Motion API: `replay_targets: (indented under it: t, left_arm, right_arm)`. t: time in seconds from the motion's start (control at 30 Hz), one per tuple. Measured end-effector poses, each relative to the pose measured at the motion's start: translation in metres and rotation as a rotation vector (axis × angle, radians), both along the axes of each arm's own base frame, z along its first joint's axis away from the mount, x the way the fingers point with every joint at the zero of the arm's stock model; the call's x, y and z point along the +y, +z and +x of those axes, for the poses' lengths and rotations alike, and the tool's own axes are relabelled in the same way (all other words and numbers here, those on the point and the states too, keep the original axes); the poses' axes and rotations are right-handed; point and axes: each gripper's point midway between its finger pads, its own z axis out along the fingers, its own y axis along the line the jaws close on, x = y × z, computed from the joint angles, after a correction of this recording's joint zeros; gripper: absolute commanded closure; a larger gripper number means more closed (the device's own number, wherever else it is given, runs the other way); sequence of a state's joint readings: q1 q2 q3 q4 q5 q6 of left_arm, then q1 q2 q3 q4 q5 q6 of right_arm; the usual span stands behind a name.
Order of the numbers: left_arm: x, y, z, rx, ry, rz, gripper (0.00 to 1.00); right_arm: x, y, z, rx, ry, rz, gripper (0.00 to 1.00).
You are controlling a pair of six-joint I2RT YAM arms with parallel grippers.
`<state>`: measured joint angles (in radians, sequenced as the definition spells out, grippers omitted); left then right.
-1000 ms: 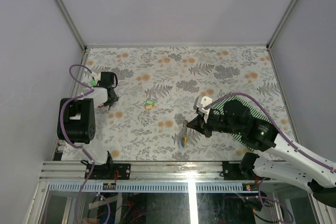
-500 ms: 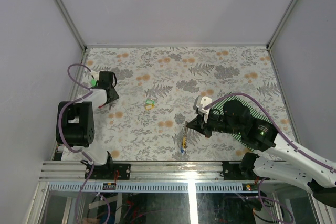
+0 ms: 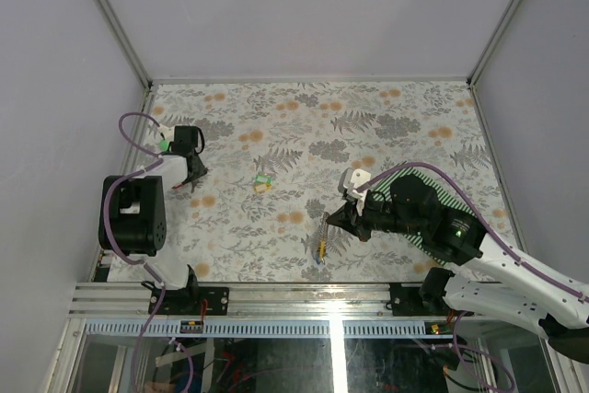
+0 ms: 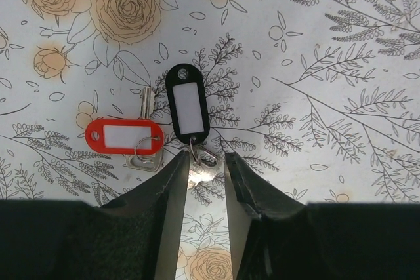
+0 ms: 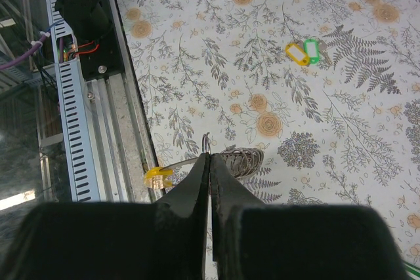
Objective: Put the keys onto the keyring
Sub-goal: Pick up the key from the center of the board.
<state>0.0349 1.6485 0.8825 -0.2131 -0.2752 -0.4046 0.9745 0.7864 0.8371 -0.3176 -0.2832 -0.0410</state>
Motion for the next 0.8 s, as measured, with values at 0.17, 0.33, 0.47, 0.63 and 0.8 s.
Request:
replay_targets:
  t: [0.17,0.33,0.47,0.63,0.8]
  left_arm:
    - [0.0010,-0.0034,-0.0010,0.012,-0.002,0.004,0.75]
    - [0.0042,-0.0030,-0.0003,0.012,0.002,0.010,0.79]
    - [0.0049,-0.0050,-0.0007,0.020,0.000,0.015,0.80]
    - [0.0060,-0.0062,-0.0013,0.024,0.001,0.021,0.90]
    - [0.0072,-0.0059,-0.0014,0.024,0.004,0.027,1.00]
  right_arm:
    - [0.0000,0.0000,-0.0001,0.000,0.001,0.000,1.00]
    - [0.0007,0.0002,-0.0017,0.003,0.010,0.002,1.00]
    - [0.0011,0.0002,-0.0027,0.005,0.016,0.003,1.00]
    - [0.0011,0.0001,-0.0028,0.006,0.016,0.003,1.00]
    - [0.0013,-0.0003,-0.0028,0.006,0.017,0.001,1.00]
